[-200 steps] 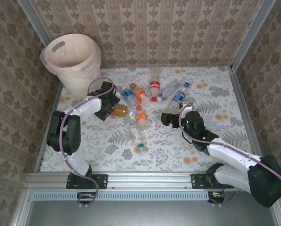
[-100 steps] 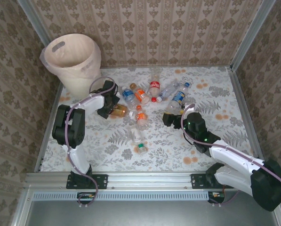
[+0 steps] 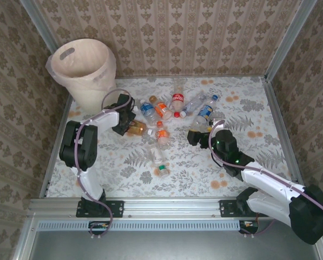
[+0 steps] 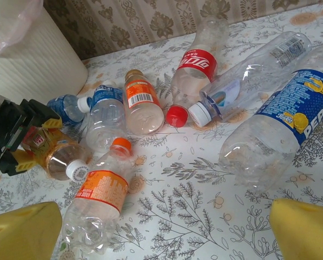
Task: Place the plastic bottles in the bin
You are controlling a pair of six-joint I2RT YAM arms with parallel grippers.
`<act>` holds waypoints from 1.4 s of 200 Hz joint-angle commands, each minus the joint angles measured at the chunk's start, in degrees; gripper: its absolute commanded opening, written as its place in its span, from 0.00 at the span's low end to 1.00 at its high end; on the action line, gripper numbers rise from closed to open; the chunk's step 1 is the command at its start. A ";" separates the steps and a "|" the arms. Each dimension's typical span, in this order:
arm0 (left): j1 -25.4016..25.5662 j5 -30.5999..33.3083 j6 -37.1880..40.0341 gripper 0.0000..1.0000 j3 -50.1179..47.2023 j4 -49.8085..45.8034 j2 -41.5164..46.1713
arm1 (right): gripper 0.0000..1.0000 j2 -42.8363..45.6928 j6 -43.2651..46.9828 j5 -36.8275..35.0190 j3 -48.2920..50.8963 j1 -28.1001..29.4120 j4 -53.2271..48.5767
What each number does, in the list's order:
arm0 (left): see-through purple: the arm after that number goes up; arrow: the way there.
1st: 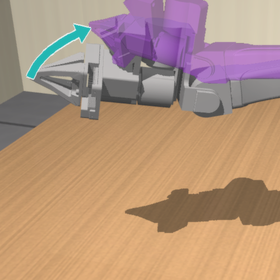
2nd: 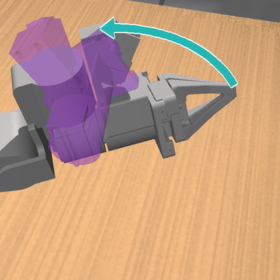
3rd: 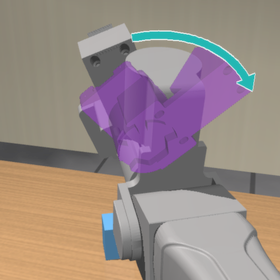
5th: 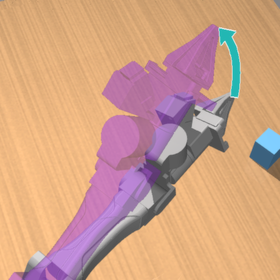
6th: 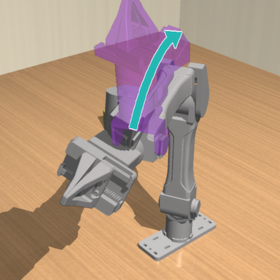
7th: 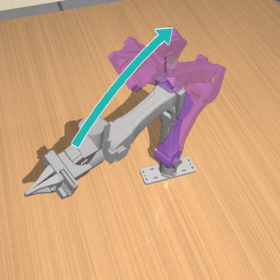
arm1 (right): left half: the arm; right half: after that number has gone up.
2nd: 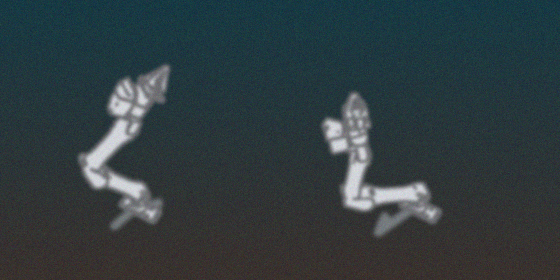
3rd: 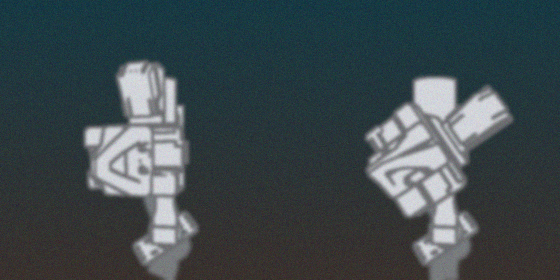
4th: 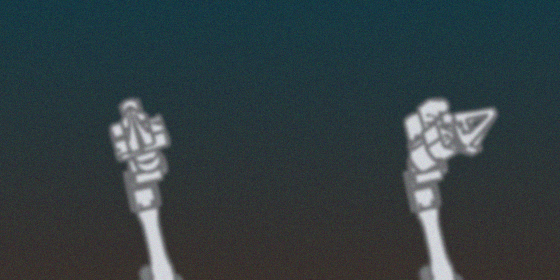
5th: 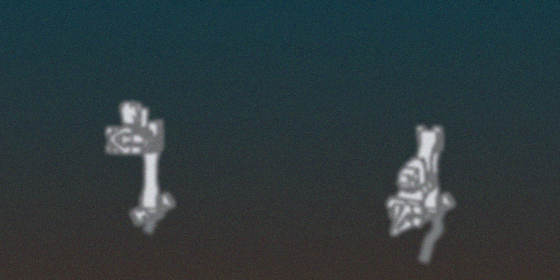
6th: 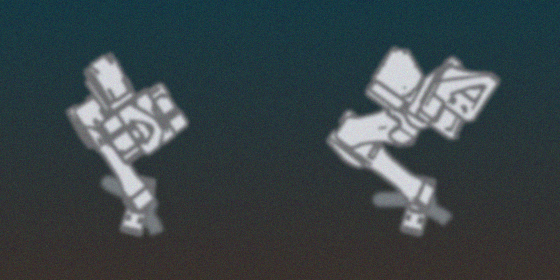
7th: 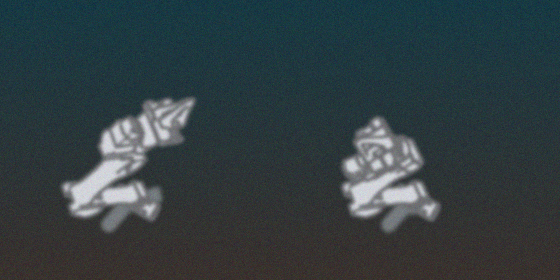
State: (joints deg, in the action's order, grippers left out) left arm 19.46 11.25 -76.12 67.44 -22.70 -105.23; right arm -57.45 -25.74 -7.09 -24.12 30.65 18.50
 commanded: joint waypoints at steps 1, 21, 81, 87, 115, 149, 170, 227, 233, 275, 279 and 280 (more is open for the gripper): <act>-0.22 2.11 0.64 0.71 -2.50 -1.87 1.68 | 1.00 1.06 -0.17 -0.95 0.65 0.26 -0.75; -0.26 2.48 2.99 0.69 -3.50 -1.59 3.67 | 1.00 1.05 -0.20 -0.99 0.65 0.28 -0.70; -0.04 4.32 11.17 0.69 -12.32 5.30 14.23 | 1.00 -0.50 -0.20 -0.26 0.13 0.28 0.22; -0.12 5.06 11.52 0.69 -13.05 5.30 15.48 | 1.00 -0.88 -0.25 -0.01 0.05 0.33 0.45; -0.47 7.27 13.87 0.69 -15.88 5.38 20.58 | 1.00 -2.54 -0.24 0.98 -0.42 0.28 2.51; -2.11 8.46 18.18 0.68 -18.37 5.03 27.02 | 1.00 -4.69 0.74 2.17 -1.35 0.52 4.62; -3.02 10.43 22.23 0.68 -18.61 3.26 31.14 | 1.00 -6.04 1.33 2.57 -1.89 0.80 5.54; -6.03 17.06 31.44 0.68 -16.06 -2.44 41.73 | 1.00 -9.20 2.05 3.11 -3.42 1.68 7.19; -6.77 17.50 32.34 0.68 -15.56 -2.84 42.52 | 1.00 -9.46 2.17 3.14 -3.63 1.73 7.41; -9.24 22.01 39.99 0.68 -10.17 -3.13 45.53 | 1.00 -11.05 2.69 3.60 -5.03 2.08 7.46; -9.42 22.53 40.82 0.68 -9.43 -2.91 45.62 | 1.00 -11.17 2.77 3.72 -5.21 2.10 7.29; -9.48 22.70 41.11 0.68 -9.21 -2.85 45.67 | 1.00 -11.18 2.78 3.78 -5.27 2.11 7.27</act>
State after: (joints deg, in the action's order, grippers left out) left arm 10.94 28.97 -42.59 53.34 -25.10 -61.41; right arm -67.75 -24.12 -4.62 -27.22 32.23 24.25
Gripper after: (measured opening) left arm 0.679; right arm 0.997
